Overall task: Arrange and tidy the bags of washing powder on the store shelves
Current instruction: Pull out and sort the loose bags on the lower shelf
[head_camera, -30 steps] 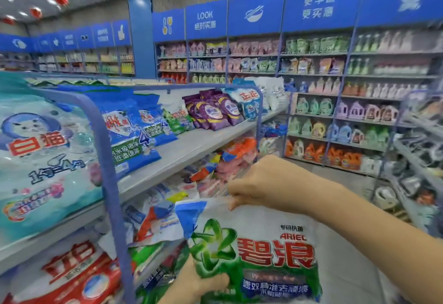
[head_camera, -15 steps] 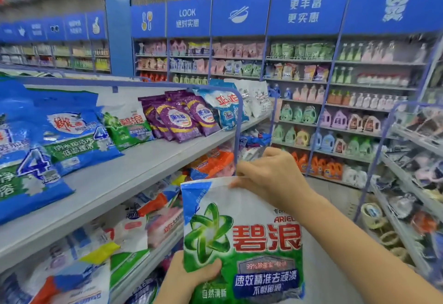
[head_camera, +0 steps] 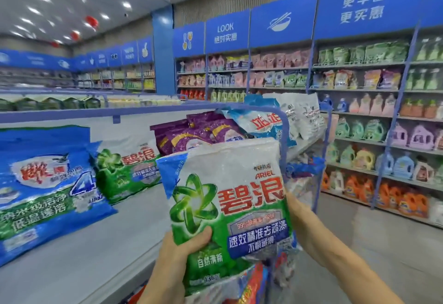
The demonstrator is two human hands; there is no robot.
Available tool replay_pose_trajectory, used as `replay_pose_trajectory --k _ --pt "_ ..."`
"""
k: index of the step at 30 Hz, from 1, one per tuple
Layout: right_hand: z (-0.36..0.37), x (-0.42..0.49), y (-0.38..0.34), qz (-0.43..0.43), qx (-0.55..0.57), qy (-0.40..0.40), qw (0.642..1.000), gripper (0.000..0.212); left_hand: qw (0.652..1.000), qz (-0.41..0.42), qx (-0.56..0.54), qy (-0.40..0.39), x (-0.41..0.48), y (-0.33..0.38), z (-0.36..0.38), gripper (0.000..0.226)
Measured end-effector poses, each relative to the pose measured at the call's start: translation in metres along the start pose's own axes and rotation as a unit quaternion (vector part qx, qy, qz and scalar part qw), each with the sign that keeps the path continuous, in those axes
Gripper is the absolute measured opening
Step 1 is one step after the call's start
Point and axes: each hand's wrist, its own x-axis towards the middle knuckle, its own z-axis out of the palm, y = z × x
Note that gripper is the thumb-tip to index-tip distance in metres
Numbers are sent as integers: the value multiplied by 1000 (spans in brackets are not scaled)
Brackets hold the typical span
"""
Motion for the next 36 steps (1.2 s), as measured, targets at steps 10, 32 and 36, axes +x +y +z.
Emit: replay_pose_trajectory --k 10,32,36 --pt "19 189 27 43 59 -190 979 69 968 23 -2 251 103 10 -13 37" --pt "181 344 90 166 -17 -328 930 30 816 -3 83 572 194 60 -142 59" --pt "183 342 93 136 -55 -286 947 17 812 7 45 582 202 46 -141 59"
